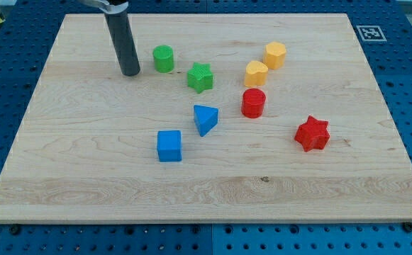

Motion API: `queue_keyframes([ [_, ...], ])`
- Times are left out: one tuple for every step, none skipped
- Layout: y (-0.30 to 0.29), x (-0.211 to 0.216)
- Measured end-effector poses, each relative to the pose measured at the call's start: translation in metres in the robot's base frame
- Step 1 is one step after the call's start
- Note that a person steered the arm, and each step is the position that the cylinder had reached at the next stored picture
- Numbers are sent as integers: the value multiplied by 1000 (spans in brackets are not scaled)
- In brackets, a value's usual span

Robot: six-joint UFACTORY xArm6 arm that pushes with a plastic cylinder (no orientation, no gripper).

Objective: Slide the green circle vertically above the green star

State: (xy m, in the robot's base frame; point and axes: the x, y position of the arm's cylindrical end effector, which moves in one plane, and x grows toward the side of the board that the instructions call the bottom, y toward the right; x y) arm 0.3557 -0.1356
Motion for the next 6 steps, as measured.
queue_keyframes([
  [7, -14],
  [30, -12],
  [53, -11],
  [80, -11],
  [98, -18],
  [102, -43],
])
